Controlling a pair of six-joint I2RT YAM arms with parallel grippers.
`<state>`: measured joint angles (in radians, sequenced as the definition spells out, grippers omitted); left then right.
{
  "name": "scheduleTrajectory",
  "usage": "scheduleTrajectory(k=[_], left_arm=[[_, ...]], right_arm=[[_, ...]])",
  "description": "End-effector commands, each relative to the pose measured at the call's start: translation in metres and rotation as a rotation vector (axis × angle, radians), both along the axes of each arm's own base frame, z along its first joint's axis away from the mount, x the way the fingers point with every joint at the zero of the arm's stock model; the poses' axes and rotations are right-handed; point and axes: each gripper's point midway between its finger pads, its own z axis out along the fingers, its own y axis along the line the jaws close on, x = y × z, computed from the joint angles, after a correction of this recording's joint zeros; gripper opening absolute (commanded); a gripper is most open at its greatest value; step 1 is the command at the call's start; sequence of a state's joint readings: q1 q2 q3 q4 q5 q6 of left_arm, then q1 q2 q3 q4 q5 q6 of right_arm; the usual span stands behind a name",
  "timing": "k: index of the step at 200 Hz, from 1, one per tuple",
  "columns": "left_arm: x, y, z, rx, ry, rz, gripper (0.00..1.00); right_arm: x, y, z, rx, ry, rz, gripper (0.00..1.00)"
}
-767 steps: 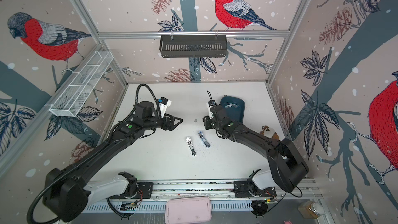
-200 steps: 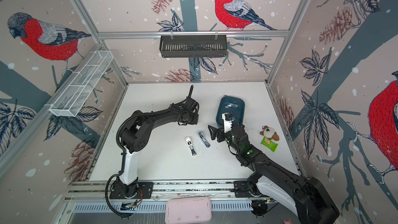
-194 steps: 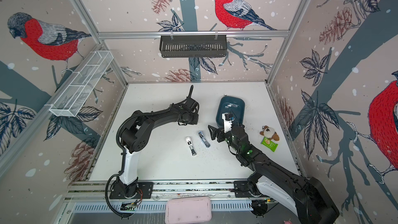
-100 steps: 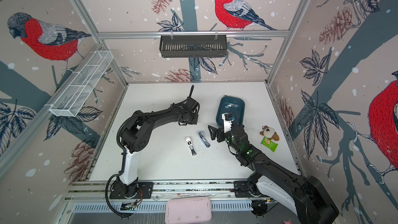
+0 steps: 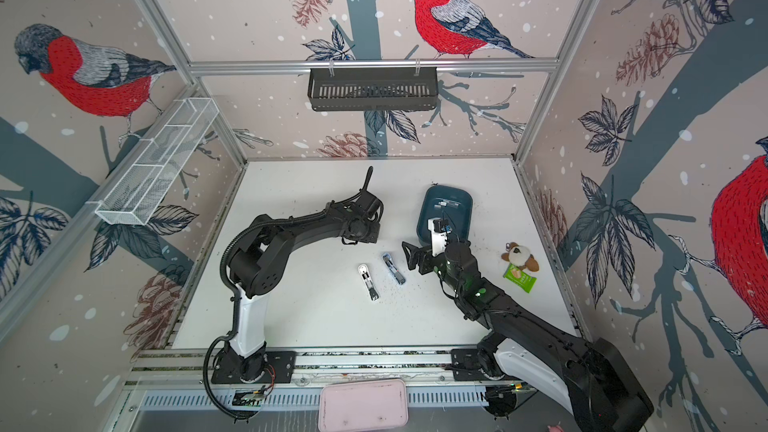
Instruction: Load the staples into the stapler
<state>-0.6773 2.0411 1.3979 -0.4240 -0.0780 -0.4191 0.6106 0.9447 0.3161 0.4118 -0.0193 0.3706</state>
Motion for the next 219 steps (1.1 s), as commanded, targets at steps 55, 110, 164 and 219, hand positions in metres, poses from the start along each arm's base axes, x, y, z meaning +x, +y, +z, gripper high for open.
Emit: scheduleTrajectory(k=[55, 110, 164, 219], left_arm=[[-0.02, 0.016, 0.03, -0.175, 0.0, 0.015, 0.0], [-0.018, 0.005, 0.028, -0.177, -0.003, -0.064, 0.13], [-0.006, 0.004, 0.017, -0.078, 0.016, -0.131, 0.16], [-0.003, 0.003, 0.009, -0.051, 0.039, -0.152, 0.18]], right_arm=[[0.003, -0.002, 0.01, 0.078, 0.011, 0.021, 0.84], [0.005, -0.006, 0.009, 0.075, 0.002, 0.006, 0.83], [0.005, -0.006, 0.008, 0.074, 0.007, 0.005, 0.83], [0.005, -0.006, 0.009, 0.077, 0.006, 0.005, 0.82]])
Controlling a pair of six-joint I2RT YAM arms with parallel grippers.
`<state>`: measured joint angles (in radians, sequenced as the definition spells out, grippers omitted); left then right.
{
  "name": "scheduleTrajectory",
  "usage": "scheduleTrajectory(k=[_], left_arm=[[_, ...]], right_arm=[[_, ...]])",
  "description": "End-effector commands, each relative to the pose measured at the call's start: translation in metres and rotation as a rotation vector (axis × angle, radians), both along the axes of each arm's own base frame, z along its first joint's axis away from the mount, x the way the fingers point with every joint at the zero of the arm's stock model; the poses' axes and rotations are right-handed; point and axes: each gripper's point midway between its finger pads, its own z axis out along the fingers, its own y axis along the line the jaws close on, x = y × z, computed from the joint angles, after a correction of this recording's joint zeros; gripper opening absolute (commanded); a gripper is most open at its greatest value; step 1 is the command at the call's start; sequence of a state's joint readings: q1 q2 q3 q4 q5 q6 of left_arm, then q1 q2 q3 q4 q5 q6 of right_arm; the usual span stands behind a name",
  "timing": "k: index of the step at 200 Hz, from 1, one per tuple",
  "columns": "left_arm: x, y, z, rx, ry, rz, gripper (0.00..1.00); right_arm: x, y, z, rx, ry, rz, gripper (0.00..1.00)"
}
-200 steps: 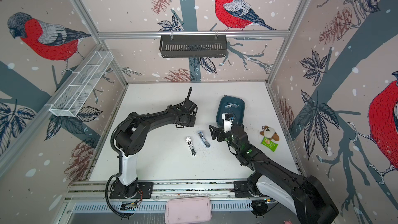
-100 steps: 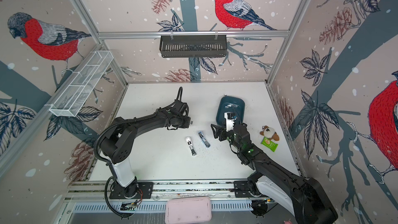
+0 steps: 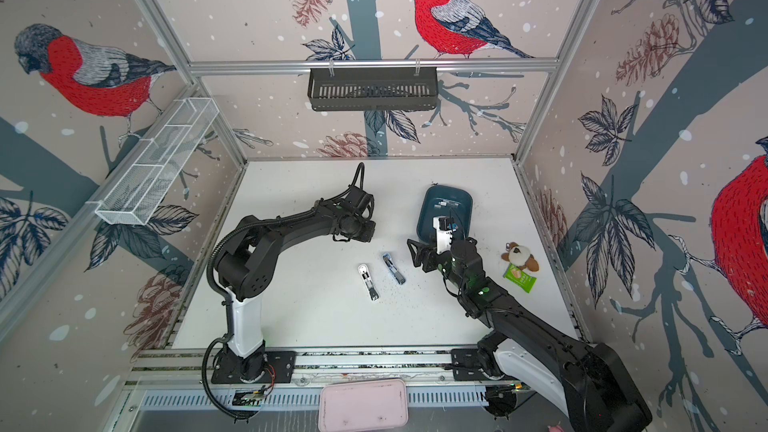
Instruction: Load the staples into the stapler
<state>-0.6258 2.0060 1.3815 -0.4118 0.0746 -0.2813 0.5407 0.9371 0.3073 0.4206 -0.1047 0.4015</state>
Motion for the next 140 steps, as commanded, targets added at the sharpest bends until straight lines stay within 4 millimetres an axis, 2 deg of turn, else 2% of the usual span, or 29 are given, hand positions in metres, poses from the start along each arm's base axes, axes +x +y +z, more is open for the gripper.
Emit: scheduleTrajectory(k=[1, 90, 140], left_arm=[[-0.002, 0.004, -0.002, 0.032, 0.012, -0.017, 0.17], [-0.001, 0.005, -0.013, 0.051, 0.033, -0.015, 0.1], [-0.004, 0.011, -0.021, 0.083, 0.047, -0.004, 0.1]], right_arm=[[0.001, 0.002, 0.009, 0.029, -0.019, 0.001, 0.82], [0.001, 0.0, 0.008, 0.025, -0.019, -0.004, 0.82], [0.002, 0.0, 0.008, 0.023, -0.019, -0.009, 0.82]])
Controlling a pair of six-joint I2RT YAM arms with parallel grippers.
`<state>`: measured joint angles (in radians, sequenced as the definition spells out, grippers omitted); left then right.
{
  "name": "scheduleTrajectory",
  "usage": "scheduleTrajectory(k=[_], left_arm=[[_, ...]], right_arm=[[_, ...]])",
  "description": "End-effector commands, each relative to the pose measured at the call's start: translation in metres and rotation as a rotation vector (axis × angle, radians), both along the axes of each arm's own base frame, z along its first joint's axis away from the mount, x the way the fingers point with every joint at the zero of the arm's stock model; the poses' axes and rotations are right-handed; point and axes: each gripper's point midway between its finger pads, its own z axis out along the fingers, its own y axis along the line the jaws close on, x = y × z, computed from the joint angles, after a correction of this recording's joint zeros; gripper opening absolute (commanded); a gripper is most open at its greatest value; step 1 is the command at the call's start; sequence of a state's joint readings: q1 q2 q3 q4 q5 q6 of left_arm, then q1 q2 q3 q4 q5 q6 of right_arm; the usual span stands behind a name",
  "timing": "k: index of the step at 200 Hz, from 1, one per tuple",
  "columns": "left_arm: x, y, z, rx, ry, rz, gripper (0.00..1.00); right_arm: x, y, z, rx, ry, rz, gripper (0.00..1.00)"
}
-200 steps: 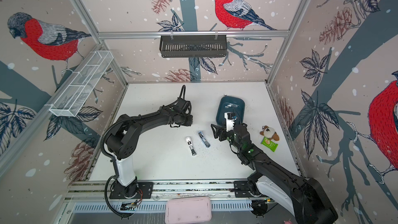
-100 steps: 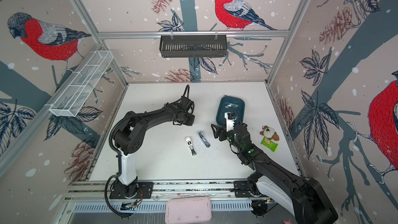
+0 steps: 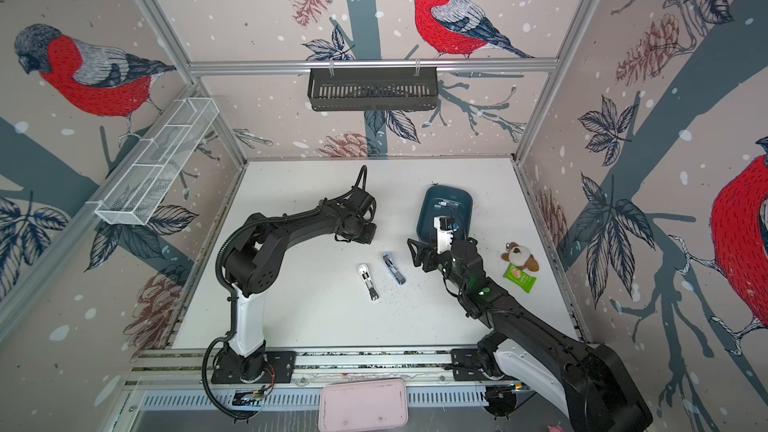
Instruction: Load the staples into the stapler
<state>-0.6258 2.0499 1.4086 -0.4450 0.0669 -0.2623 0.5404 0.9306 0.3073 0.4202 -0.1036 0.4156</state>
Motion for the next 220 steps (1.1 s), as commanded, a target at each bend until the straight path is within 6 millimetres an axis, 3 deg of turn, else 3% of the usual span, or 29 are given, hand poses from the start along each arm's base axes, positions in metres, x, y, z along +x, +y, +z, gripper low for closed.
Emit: scheduleTrajectory(k=[1, 93, 205, 212, 220], left_arm=[[-0.003, 0.009, -0.007, 0.043, 0.016, 0.011, 0.1], [-0.001, 0.01, -0.012, 0.053, 0.027, 0.012, 0.13], [-0.018, 0.016, -0.018, 0.034, 0.062, -0.004, 0.02], [-0.019, 0.017, -0.017, 0.028, 0.056, -0.003, 0.05], [-0.019, 0.018, -0.016, 0.026, 0.054, 0.0, 0.17]], right_arm=[[0.002, 0.0, 0.005, 0.009, -0.021, -0.004, 0.81], [0.002, 0.0, 0.005, 0.009, -0.021, -0.006, 0.81], [0.003, 0.0, 0.004, 0.006, -0.017, -0.005, 0.81], [0.002, 0.001, 0.003, 0.006, -0.015, -0.004, 0.81], [0.003, 0.001, 0.003, 0.004, -0.016, -0.004, 0.81]])
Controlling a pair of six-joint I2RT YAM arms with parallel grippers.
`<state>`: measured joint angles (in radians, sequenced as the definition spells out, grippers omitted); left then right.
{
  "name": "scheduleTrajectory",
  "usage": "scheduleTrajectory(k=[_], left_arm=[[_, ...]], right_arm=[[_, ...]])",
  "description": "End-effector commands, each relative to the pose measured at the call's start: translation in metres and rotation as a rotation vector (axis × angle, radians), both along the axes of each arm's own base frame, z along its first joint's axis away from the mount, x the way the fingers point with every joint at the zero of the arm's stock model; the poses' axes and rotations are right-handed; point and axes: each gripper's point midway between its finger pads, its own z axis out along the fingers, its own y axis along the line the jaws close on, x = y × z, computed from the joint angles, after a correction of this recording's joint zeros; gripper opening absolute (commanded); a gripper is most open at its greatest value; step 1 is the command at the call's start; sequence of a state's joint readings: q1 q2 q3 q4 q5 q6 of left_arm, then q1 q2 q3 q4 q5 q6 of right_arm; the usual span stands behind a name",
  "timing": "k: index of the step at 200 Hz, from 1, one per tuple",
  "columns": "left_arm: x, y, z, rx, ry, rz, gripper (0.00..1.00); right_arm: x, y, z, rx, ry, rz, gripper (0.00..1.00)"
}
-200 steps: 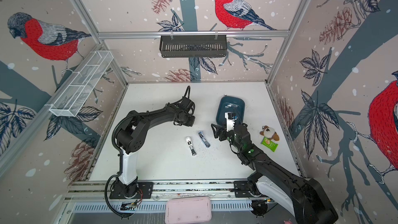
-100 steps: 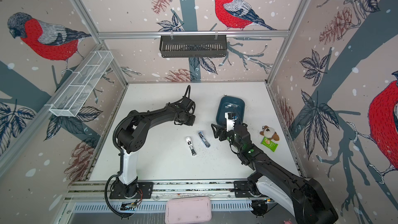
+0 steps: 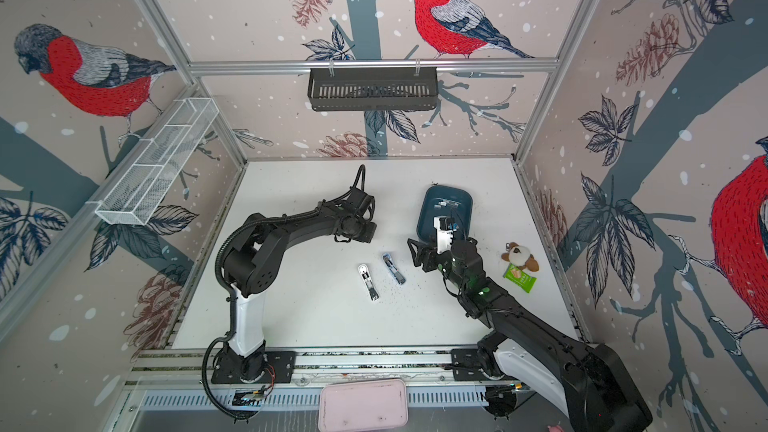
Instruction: Load the staples into the stapler
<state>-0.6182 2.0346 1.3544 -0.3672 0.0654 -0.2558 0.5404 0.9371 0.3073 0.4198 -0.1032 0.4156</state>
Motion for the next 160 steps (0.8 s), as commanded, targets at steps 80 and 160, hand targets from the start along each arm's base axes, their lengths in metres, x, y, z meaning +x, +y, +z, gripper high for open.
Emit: scheduleTrajectory(k=[80, 160], left_arm=[[-0.027, 0.018, -0.011, 0.052, 0.097, -0.002, 0.21], [-0.033, 0.011, -0.008, 0.049, 0.099, -0.024, 0.18]], right_arm=[[0.002, 0.001, 0.005, 0.007, -0.019, -0.004, 0.81], [0.003, 0.0, 0.004, 0.003, -0.017, -0.005, 0.81]])
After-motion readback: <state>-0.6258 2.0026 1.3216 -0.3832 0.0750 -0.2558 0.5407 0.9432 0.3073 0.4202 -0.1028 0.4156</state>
